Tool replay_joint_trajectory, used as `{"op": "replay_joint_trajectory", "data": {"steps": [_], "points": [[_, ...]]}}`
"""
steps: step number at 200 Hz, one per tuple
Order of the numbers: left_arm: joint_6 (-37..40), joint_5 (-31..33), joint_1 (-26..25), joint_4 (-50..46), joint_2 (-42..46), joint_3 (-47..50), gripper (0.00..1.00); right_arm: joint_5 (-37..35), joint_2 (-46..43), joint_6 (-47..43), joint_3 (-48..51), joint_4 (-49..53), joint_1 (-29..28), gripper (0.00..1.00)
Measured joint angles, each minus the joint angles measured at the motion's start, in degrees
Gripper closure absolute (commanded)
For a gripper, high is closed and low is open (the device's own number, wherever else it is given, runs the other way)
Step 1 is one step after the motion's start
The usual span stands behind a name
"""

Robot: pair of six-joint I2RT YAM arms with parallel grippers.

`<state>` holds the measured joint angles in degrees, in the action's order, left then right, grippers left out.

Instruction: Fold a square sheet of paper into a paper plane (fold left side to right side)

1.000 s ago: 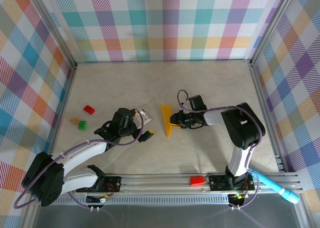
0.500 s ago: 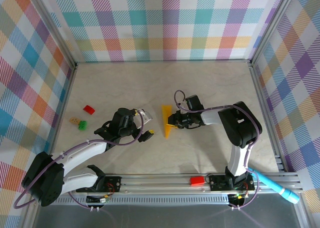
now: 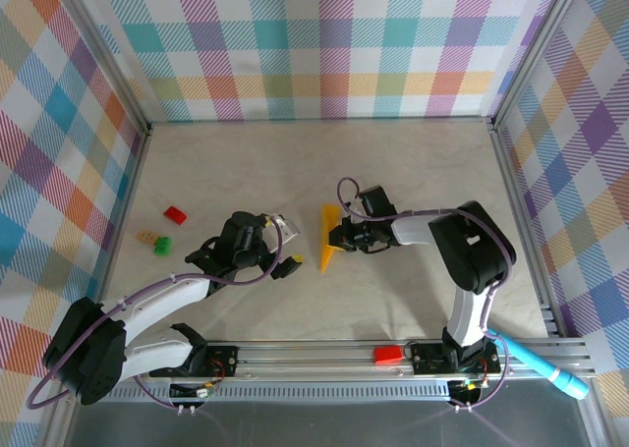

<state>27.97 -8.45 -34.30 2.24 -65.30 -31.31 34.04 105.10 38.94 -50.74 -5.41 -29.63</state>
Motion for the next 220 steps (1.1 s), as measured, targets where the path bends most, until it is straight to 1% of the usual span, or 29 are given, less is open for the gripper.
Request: {"op": "replay_joint_trajectory", "data": {"steps": [27,51,79,99,121,143,176,200,220], "points": [[0.07,0.09,0.0,-0.61,0.0,0.0,0.0,-4.98,-4.2,-3.96,-5.81,12.74,-0.07,0.93],[0.17,0.11,-0.04,-0.61,0.0,0.0,0.0,-12.44,-6.19,-8.28,-14.01,26.4,-0.76,0.93],[0.2,0.09,-0.07,-0.61,0.0,0.0,0.0,-21.68,-6.34,-11.43,-20.48,39.58,-2.16,0.92],[0.17,0.09,-0.09,-0.61,0.0,0.0,0.0,-26.86,-5.44,-12.48,-22.56,45.51,-3.61,0.92],[0.17,0.11,-0.11,-0.61,0.0,-0.02,0.0,-30.25,-3.08,-12.66,-23.21,47.8,-4.81,0.92],[0.2,0.11,-0.11,-0.63,0.0,0.0,0.0,-31.93,-0.37,-12.61,-23.23,48.28,-5.68,0.92],[0.2,0.13,-0.11,-0.63,0.0,-0.02,0.0,-32.11,2.14,-12.41,-23.3,48.33,-6.1,0.89],[0.2,0.13,-0.11,-0.63,0.0,-0.02,0.0,-32.09,2.6,-12.22,-23.3,47.91,-6.19,0.83],[0.2,0.13,-0.17,-0.63,0.0,-0.02,0.0,-31.89,2.64,-11.98,-23.3,47.3,-6.27,0.82]]}}
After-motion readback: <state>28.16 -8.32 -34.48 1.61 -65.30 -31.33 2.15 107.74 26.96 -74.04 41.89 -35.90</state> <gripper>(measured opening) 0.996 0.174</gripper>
